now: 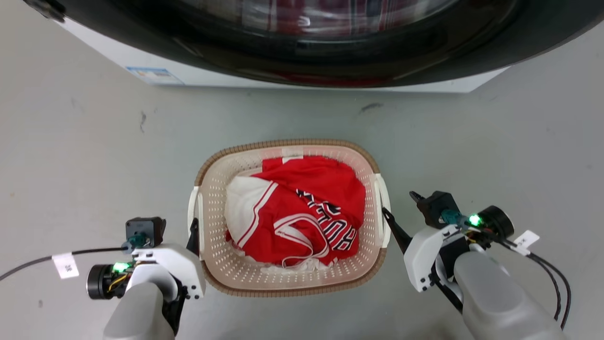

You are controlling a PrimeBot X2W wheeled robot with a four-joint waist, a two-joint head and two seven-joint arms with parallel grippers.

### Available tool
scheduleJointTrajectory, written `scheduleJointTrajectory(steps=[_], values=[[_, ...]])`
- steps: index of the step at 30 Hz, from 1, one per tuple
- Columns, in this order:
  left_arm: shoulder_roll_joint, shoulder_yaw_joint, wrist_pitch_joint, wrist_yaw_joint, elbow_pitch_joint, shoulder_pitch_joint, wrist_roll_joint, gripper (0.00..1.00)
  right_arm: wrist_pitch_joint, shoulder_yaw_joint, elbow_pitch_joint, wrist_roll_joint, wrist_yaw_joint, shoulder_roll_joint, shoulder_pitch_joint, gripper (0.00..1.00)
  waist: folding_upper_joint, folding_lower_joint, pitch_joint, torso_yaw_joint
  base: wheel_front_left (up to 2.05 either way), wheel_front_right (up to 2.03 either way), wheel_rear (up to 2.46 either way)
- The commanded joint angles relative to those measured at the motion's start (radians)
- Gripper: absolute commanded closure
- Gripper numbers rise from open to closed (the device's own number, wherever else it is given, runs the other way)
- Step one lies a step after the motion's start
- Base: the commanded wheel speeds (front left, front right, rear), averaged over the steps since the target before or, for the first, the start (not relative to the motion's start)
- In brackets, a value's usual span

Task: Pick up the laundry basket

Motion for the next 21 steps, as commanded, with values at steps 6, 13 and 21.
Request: scheduleJointTrajectory(steps=[6,13,21], values=[[-0.006,-0.015,-0.003,-0.004,0.063,-0.071,-0.009,0.0,-0.002,0.045,0.073,0.04,-0.001,0.004,-0.078,0.0,0.0,-0.0002,0.094,0.016,0.0,0.0,0.0],[-0.013,-0.032,-0.003,-0.005,0.099,-0.126,-0.019,0.0,-0.002,0.095,0.156,0.075,-0.001,0.011,-0.145,0.0,0.0,-0.0002,0.157,0.033,0.0,0.0,0.0],[-0.021,-0.055,-0.003,-0.006,0.118,-0.169,-0.028,0.0,-0.002,0.127,0.218,0.101,-0.001,0.016,-0.218,0.0,0.0,-0.0002,0.211,0.044,0.0,0.0,0.0]])
